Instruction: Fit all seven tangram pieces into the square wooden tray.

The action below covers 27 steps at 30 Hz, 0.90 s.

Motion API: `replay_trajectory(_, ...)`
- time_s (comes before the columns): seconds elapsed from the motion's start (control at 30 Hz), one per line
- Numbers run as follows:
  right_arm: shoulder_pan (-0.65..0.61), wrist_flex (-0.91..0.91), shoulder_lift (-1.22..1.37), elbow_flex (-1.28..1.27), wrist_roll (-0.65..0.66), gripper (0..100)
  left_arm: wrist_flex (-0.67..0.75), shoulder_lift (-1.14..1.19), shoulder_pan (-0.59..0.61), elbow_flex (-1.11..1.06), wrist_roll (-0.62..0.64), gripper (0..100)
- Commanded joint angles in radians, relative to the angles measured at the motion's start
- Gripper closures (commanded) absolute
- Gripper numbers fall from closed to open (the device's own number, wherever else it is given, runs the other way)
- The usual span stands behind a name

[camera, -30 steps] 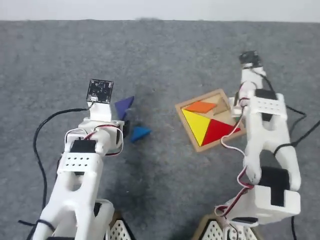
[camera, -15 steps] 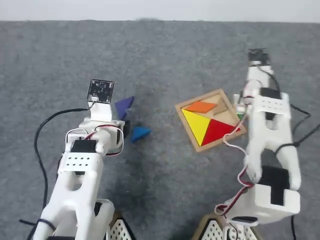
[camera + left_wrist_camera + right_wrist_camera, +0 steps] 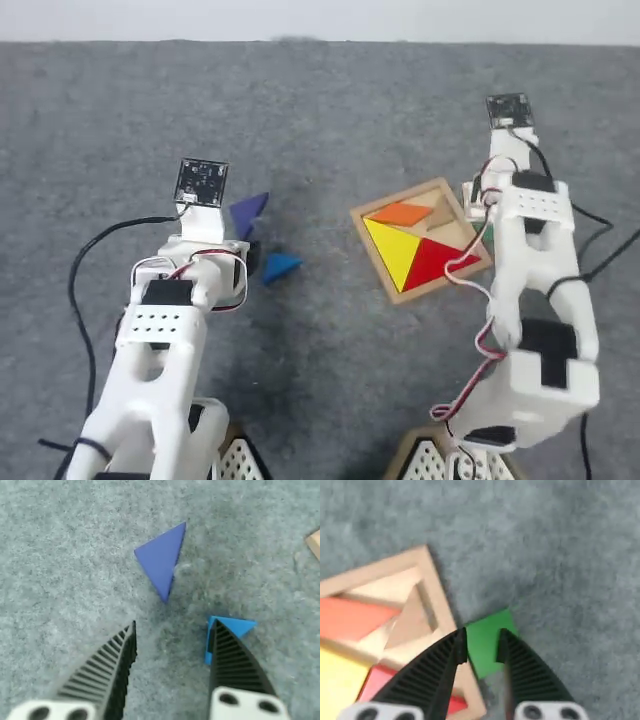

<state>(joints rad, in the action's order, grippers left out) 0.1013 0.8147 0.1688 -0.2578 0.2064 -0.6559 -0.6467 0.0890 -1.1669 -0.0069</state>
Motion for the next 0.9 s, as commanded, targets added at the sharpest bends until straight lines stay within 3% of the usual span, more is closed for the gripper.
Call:
replay_trajectory(0.0,-0.016,0.045,0.102,0.206,-0.014,99.4,0.029,-0.029,-0.009,0.007,0.012,78)
replay_trajectory(0.17,-0.028,0.183,0.314,0.411,-0.012,98.3,0.029,-0.029,-0.009,0.007,0.012,78)
replay_trajectory(0.3,-0.03,0.234,0.363,0.405,0.029,98.3,0.029,-0.029,-0.009,0.007,0.012,78)
replay_trajectory(0.47,-0.053,0.229,0.317,0.296,0.052,98.3,0.029,-0.029,-0.009,0.007,0.012,78)
replay_trajectory(0.73,-0.251,0.122,0.013,-0.098,0.054,98.3,0.029,-0.029,-0.005,0.008,0.012,78)
replay_trajectory(0.87,-0.325,0.12,-0.12,-0.235,-0.006,98.2,0.029,-0.029,-0.003,0.008,0.012,78)
